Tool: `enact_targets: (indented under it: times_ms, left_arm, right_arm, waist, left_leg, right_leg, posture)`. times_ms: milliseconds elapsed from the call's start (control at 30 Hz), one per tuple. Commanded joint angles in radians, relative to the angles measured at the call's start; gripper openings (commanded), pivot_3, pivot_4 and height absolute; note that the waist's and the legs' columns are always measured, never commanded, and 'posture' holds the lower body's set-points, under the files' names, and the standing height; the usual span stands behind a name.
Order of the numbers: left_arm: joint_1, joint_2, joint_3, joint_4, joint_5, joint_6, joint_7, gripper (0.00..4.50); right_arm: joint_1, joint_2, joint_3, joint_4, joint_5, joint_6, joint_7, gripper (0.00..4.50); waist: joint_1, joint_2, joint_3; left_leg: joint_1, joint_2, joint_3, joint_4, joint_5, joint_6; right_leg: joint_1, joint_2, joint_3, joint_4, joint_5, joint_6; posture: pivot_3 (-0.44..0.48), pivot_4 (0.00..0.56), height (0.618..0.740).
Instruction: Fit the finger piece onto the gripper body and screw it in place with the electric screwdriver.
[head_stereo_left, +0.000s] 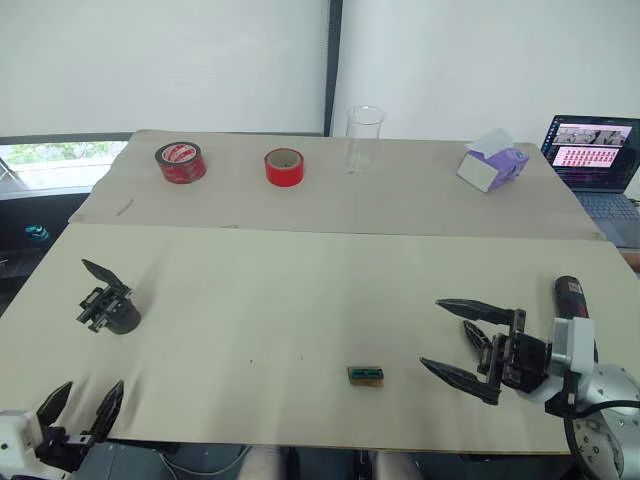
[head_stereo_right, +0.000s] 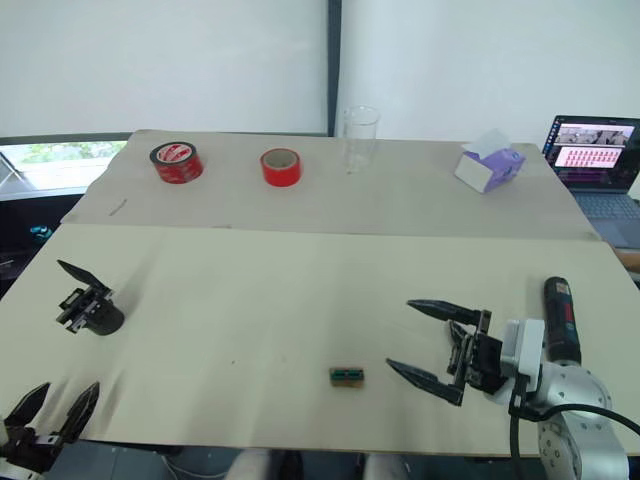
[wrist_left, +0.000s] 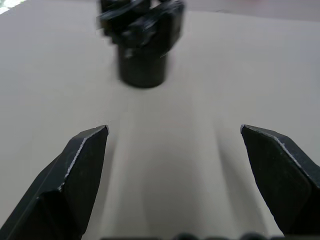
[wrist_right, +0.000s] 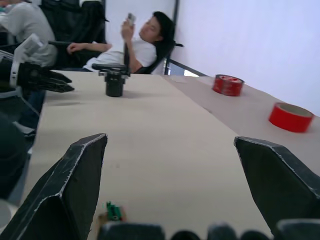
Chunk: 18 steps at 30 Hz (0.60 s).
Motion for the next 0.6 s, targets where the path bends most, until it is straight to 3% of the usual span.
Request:
enact_targets:
  times_ms: [33, 267, 367, 600]
  left_arm:
    - [-0.027, 0.011, 0.032, -0.030, -0.028, -0.014, 0.032, 4.50]
    - [-0.166, 0.092, -0.019, -0.027, 0.023, 0.089, 0.126, 4.50]
    - [-0.253, 0.136, -0.083, 0.019, 0.112, 0.148, 0.194, 4.50]
    - [-0.379, 0.143, -0.140, 0.115, 0.197, 0.186, 0.287, 4.50]
  right_arm:
    - [0.010, -0.002, -0.010, 0.011, 0.019, -0.051, 0.038, 4.47]
    - [0.012, -0.021, -0.020, 0.025, 0.036, -0.036, 0.047, 4.47]
    - [0.022, -0.017, -0.019, 0.032, 0.032, -0.048, 0.053, 4.47]
    - [0.059, -0.005, -0.038, 0.070, 0.014, -0.107, 0.067, 4.47]
  waist:
    - [0.001, 0.000, 0.000]
    - [0.001, 0.000, -0.001]
    - [-0.001, 0.000, -0.001]
    - [-0.009, -0.001, -0.002]
  left_leg:
    - [0.000, 0.000, 0.000, 0.000, 0.000, 0.000]
    - [0.000, 0.000, 0.000, 0.000, 0.000, 0.000]
    - [0.000, 0.000, 0.000, 0.000, 0.001, 0.000]
    - [0.000, 0.000, 0.001, -0.001, 0.002, 0.002]
  right_leg:
    - [0.000, 0.000, 0.000, 0.000, 0.000, 0.000]
    - [0.001, 0.001, 0.000, 0.001, 0.000, 0.000]
    - [0.003, 0.002, 0.001, 0.002, 0.001, 0.001]
    - [0.003, 0.002, 0.001, 0.002, 0.004, 0.006]
  posture:
    - [0.000, 0.150, 0.740]
    - [0.000, 0.150, 0.740]
    - [0.000, 0.150, 0.740]
    - [0.000, 0.150, 0.740]
